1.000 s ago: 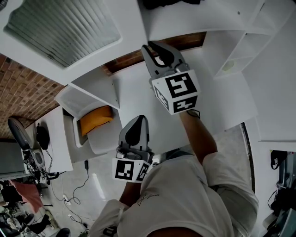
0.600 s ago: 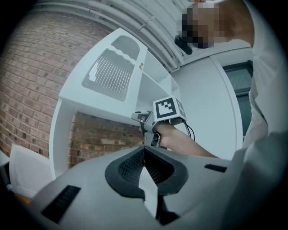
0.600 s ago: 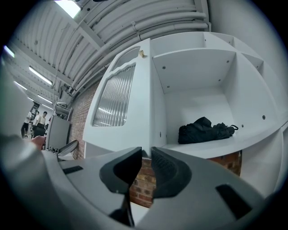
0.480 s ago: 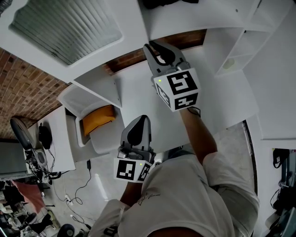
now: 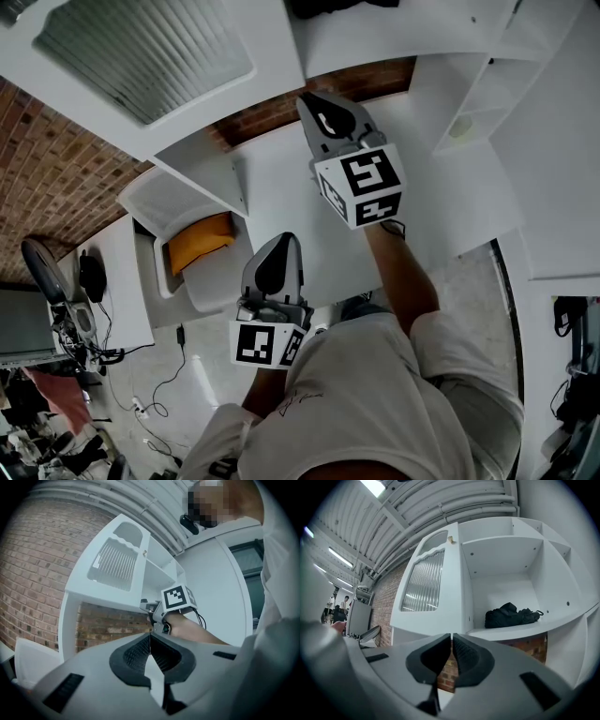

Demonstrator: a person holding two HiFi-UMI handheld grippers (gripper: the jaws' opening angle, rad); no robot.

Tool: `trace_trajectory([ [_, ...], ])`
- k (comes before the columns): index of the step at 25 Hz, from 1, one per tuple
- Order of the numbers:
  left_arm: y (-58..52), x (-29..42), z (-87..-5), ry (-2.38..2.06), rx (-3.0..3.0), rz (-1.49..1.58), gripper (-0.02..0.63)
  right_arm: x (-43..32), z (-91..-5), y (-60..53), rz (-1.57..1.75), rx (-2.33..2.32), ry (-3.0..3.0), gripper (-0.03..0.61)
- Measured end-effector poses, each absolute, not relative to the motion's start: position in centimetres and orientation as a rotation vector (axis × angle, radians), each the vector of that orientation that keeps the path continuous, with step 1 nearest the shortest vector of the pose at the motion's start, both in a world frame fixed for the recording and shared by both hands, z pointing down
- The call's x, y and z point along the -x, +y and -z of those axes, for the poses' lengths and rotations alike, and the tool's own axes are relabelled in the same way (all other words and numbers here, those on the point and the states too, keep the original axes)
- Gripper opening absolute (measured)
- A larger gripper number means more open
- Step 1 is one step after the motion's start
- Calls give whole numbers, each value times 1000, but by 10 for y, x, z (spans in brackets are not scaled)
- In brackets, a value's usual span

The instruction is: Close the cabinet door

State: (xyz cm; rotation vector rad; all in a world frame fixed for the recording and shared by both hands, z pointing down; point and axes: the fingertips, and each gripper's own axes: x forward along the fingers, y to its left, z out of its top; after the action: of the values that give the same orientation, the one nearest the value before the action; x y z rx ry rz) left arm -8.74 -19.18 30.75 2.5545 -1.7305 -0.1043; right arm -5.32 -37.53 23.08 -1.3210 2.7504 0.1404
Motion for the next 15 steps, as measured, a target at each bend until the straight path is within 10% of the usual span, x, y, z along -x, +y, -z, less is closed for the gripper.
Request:
trace_trajectory([
  [15, -169, 102, -297, -1727, -2583, 119, 17, 52, -248, -337, -111, 1342, 2781, 25],
])
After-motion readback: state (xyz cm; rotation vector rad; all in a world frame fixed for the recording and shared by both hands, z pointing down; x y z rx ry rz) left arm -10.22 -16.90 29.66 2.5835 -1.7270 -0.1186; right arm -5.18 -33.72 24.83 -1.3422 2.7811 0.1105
